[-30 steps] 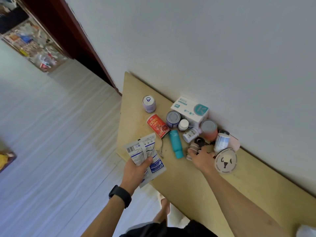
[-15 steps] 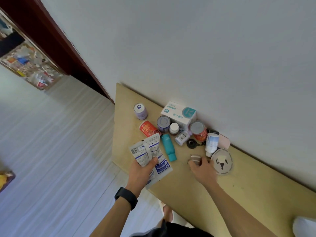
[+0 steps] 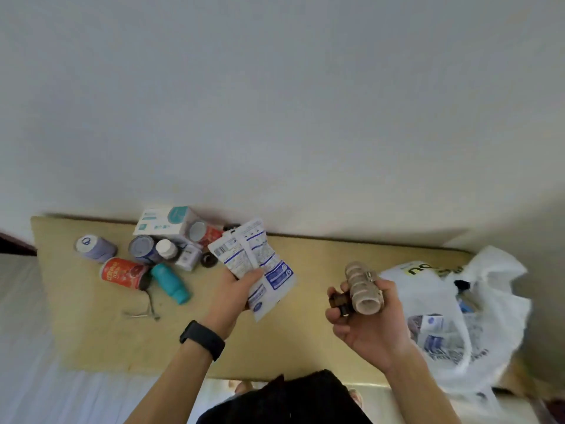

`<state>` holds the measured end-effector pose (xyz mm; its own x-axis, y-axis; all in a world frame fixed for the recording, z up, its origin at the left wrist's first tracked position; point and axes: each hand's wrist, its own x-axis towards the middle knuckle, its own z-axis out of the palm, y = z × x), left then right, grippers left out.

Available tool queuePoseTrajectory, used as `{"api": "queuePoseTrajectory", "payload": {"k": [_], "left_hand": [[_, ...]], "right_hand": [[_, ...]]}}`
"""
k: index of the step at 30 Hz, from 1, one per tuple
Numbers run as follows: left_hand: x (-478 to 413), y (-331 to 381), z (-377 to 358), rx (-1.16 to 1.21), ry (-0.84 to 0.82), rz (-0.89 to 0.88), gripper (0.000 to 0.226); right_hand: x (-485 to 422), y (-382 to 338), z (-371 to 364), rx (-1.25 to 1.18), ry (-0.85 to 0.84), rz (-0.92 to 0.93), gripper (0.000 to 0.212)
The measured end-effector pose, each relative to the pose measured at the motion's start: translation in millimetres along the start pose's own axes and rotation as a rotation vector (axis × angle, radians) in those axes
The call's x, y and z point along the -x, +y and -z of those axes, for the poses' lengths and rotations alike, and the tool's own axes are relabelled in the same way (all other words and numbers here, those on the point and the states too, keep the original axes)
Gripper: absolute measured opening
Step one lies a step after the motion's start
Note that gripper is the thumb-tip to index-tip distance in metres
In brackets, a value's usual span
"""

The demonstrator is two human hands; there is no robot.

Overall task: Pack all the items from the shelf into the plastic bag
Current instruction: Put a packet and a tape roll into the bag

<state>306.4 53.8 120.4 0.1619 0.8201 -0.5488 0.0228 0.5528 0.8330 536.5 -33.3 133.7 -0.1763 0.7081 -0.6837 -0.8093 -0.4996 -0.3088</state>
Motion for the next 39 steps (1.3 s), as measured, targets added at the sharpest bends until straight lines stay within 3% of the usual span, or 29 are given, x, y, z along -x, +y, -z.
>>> {"api": "queuePoseTrajectory", "payload": {"k": [11, 15, 18, 21, 26, 28, 30, 33, 36, 39], "left_hand": [[47.8, 42.8, -290.0, -0.565, -0.491, -0.279, 0.030], [37.0, 29.8, -364.4, -1.025, -0.668, -0.046, 0.003], [30.7, 16.8, -395.2, -1.475, -0.762, 0.189, 0.021], [22.2, 5.7, -417.7, -1.594, -0.712, 0.214, 0.026], [20.8, -25.4, -445.9, -1.742, -0.736, 0.102, 0.030], [21.5, -40.9, -449.9, -1.942, -0.789, 0.020, 0.031], [22.0, -48.8, -448.0, -2.129, -0.779, -0.157, 0.016], [15.9, -58.1, -433.7, -2.162, -0.819, -0.395, 0.051], [3.6, -68.2, -414.1, -2.090, -0.750, -0.492, 0.052], [-2.0, -70.2, -400.1, -2.197, -0.645, -0.615, 0.045]], "right_hand": [[174.1, -84.3, 187.4, -0.140, 0.119, 0.318, 0.046], [211.6, -92.9, 239.7, -0.223, 0.148, 0.380, 0.046], [224.5, -94.4, 258.2, -0.222, 0.164, 0.415, 0.045], [226.9, -92.8, 265.2, -0.220, 0.150, 0.456, 0.045], [223.6, -79.8, 267.0, -0.225, 0.124, 0.452, 0.053], [221.6, -72.7, 268.6, -0.232, 0.135, 0.448, 0.052], [221.2, -64.5, 269.8, -0.243, 0.161, 0.433, 0.050], [222.2, -53.6, 275.7, -0.270, 0.185, 0.395, 0.054], [221.3, -46.8, 278.8, -0.273, 0.195, 0.344, 0.059], [219.5, -43.5, 276.7, -0.225, 0.200, 0.314, 0.059]]}}
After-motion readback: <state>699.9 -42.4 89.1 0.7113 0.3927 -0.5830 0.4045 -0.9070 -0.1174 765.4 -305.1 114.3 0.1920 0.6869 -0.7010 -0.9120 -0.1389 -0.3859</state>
